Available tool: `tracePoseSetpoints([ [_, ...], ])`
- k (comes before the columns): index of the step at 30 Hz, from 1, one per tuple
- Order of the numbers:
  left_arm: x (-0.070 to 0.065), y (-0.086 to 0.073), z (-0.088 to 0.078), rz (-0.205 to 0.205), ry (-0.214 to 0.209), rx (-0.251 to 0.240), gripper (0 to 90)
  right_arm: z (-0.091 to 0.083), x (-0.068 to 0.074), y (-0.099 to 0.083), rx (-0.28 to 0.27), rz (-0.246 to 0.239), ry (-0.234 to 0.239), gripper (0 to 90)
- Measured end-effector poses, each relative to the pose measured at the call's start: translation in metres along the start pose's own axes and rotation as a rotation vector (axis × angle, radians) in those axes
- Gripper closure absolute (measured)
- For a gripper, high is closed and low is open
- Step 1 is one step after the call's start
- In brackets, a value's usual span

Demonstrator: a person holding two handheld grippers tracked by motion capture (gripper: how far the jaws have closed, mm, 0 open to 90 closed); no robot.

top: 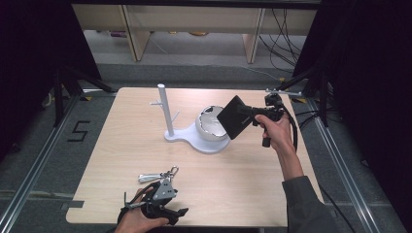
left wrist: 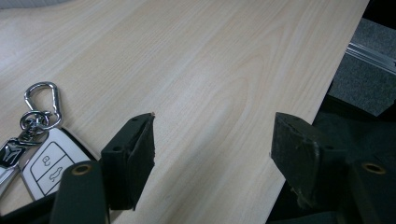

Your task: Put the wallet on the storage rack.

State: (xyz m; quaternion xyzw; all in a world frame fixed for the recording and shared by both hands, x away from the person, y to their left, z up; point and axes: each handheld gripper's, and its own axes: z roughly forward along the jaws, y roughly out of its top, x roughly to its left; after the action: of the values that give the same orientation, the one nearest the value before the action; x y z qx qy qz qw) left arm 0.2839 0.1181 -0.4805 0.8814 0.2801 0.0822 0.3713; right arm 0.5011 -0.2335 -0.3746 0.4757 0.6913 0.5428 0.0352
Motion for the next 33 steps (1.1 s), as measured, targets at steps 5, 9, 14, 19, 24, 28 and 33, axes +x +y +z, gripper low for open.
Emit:
tracePoseSetpoints([
  [5,0.0,-0.001,0.0,-0.003,0.001,0.002,29.7,0.018,0.0,0.009,-0.004,0.051,-0.029,80.2],
  [9,0.001,-0.002,0.001,-0.005,0.008,0.007,29.7,0.03,-0.002,0.012,-0.013,0.062,-0.054,80.2],
  [14,0.001,-0.004,0.001,0.0,0.002,0.012,29.5,0.042,-0.008,0.01,-0.002,0.084,-0.086,80.2],
  [19,0.001,-0.004,0.001,-0.008,-0.002,0.008,29.5,0.055,-0.01,0.006,0.01,0.104,-0.09,80.1],
  [24,0.003,-0.004,0.001,0.004,0.006,0.018,29.4,0.067,-0.01,0.001,0.018,0.101,-0.087,80.1],
  [28,0.003,-0.005,0.0,-0.008,0.013,0.013,29.4,0.072,-0.005,-0.002,0.047,0.151,-0.082,80.0],
  [33,0.003,-0.005,0.001,0.006,-0.001,0.025,28.9,0.082,-0.012,-0.01,0.043,0.088,-0.096,79.8],
])
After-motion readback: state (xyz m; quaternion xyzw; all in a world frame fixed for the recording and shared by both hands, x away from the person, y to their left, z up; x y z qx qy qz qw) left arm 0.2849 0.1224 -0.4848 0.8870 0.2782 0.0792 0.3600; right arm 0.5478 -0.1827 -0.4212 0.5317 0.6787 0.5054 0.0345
